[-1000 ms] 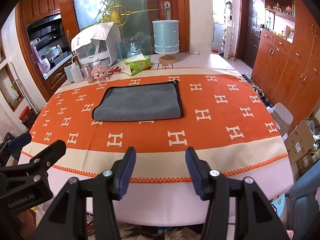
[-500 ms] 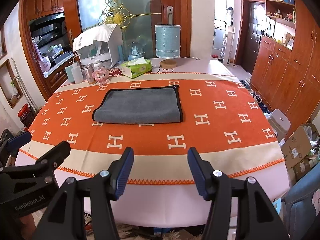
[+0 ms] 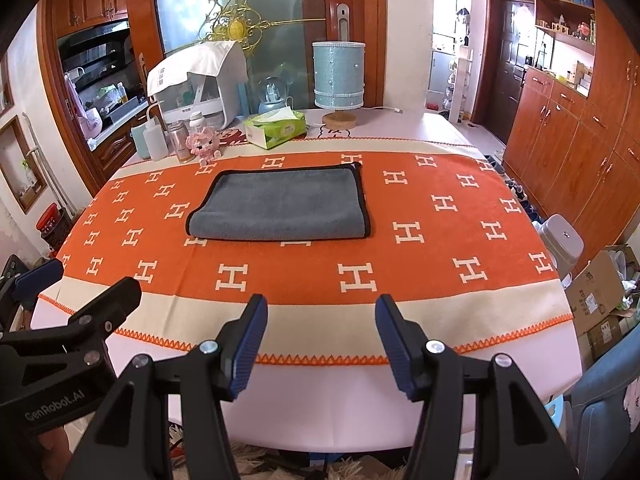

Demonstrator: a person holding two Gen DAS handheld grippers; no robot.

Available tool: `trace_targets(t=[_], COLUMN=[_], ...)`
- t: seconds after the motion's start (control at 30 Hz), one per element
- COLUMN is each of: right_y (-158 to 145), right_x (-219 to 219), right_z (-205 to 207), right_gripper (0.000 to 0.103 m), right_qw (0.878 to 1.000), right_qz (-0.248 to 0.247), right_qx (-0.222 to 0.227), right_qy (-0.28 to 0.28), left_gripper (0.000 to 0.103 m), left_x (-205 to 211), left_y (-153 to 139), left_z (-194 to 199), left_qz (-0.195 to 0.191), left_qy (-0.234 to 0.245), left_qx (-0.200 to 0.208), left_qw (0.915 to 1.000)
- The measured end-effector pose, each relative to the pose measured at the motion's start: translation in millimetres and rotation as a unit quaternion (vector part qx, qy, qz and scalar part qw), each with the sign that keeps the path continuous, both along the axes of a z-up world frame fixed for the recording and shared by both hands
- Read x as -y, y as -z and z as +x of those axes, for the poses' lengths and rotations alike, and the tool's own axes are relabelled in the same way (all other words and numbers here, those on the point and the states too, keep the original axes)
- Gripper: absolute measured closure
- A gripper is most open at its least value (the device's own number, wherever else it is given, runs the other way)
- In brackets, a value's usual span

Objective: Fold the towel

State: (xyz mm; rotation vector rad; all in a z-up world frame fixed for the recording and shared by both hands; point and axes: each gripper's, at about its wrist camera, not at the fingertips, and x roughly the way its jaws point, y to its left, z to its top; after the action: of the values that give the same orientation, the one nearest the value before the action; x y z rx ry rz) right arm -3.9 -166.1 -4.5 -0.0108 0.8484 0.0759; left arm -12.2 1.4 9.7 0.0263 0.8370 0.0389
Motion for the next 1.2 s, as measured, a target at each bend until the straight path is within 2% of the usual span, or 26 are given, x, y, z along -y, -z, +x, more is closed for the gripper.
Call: trace_targets(t=[1.2], right_y=[11], right_x=[-3], right_z=[-1], right_gripper=[0.047], right_qw=[1.0], right_qz=[0.009], right_qx=[-0.013], right_qy=[-0.001], left_gripper=[0.001], left_x=[2], left_y=[14], left_z=[3], left_qz=[-0.014], left_qy=[0.003], left_qx=[-0.02], left_qw=[0.9997])
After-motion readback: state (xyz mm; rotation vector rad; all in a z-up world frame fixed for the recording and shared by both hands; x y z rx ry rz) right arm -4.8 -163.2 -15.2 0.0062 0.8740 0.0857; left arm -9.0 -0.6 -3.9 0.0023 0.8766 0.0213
